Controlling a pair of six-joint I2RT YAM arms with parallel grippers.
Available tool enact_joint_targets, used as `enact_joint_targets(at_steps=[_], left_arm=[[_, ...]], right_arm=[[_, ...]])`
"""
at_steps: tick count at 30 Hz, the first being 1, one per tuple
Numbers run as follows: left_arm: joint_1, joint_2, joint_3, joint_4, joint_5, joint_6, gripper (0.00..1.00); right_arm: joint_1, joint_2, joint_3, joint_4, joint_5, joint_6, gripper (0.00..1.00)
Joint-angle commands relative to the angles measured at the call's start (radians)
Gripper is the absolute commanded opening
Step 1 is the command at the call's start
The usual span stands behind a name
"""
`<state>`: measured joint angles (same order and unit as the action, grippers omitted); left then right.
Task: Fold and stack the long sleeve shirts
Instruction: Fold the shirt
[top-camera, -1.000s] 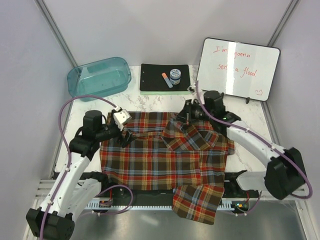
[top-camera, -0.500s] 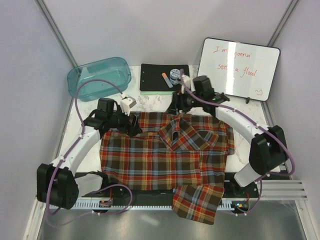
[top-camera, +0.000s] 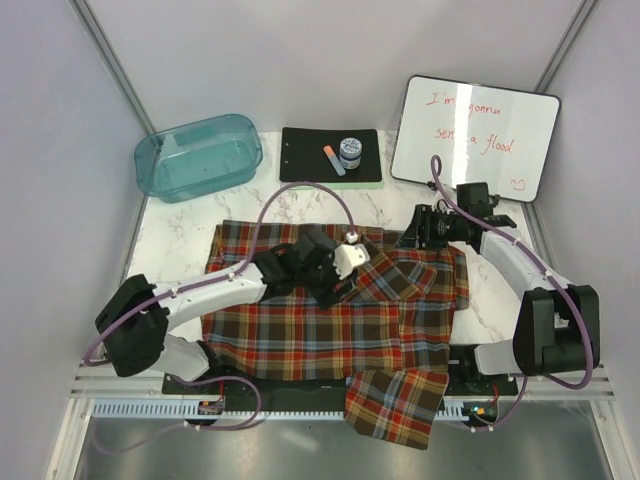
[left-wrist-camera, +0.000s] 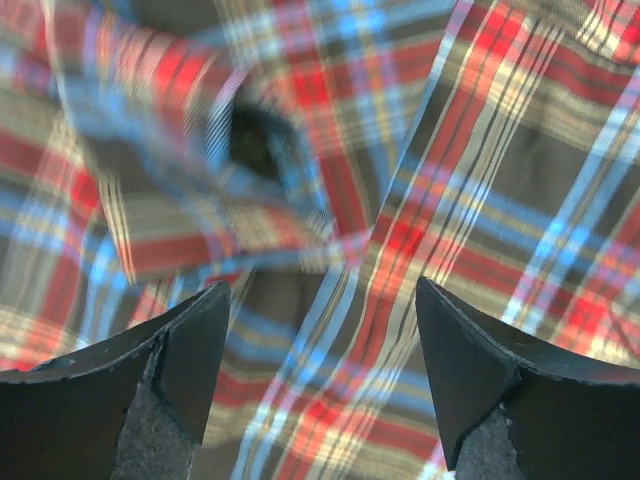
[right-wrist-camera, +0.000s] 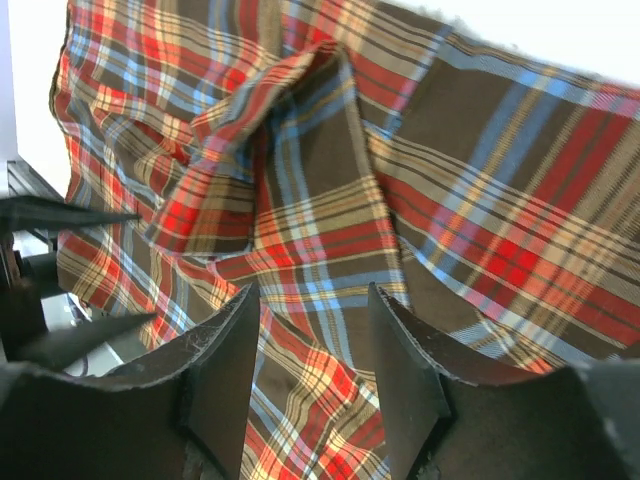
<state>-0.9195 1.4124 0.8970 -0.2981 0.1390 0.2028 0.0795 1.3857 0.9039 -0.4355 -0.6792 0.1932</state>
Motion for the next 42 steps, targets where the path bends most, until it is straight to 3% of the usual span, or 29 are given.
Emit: enact_joint_targets(at_steps=[1,8,14,21,24,25,27,30,34,42], left_arm=[[-0.113,0.085,0.072,0.125,-0.272,0.027,0.81],[-0.130,0.240,0.141,0.154,-0.380,0.029,0.69],[-0.130,0.290,0.154,0.201,-0.404,0.021,0.68],[-0.102,0.324,0.152,0.225,-0.424,0.049,0.56],[-0.081,0.324,0.169,0.211,-0.397,0.053,0.33],[-0.078,0.326,0.175,0.189,-0.377,0.056,0.18],[-0.070,0.318,0.195,0.166,-0.363,0.056,0.03],[-0.065,0.287,0.229,0.104,-0.306,0.066,0.02],[-0.068,0.191,0.281,-0.051,-0.095,0.089,0.02],[-0.103,0.002,0.266,-0.355,0.246,0.299,0.02]], right_arm=[[-0.044,0.025,-0.010,0.006,-0.051,-0.028,0.54],[-0.060,0.087,0.006,-0.026,-0.062,-0.083,0.54],[-0.069,0.096,0.001,-0.032,-0.074,-0.109,0.53],[-0.070,0.095,-0.002,-0.032,-0.077,-0.123,0.53],[-0.072,0.093,-0.008,-0.035,-0.076,-0.132,0.54],[-0.070,0.093,-0.010,-0.035,-0.074,-0.136,0.54],[-0.072,0.099,-0.011,-0.035,-0.077,-0.141,0.55],[-0.072,0.107,-0.002,-0.037,-0.080,-0.155,0.57],[-0.076,0.118,0.036,-0.034,-0.065,-0.179,0.59],[-0.129,0.194,0.197,0.029,-0.129,-0.138,0.54]])
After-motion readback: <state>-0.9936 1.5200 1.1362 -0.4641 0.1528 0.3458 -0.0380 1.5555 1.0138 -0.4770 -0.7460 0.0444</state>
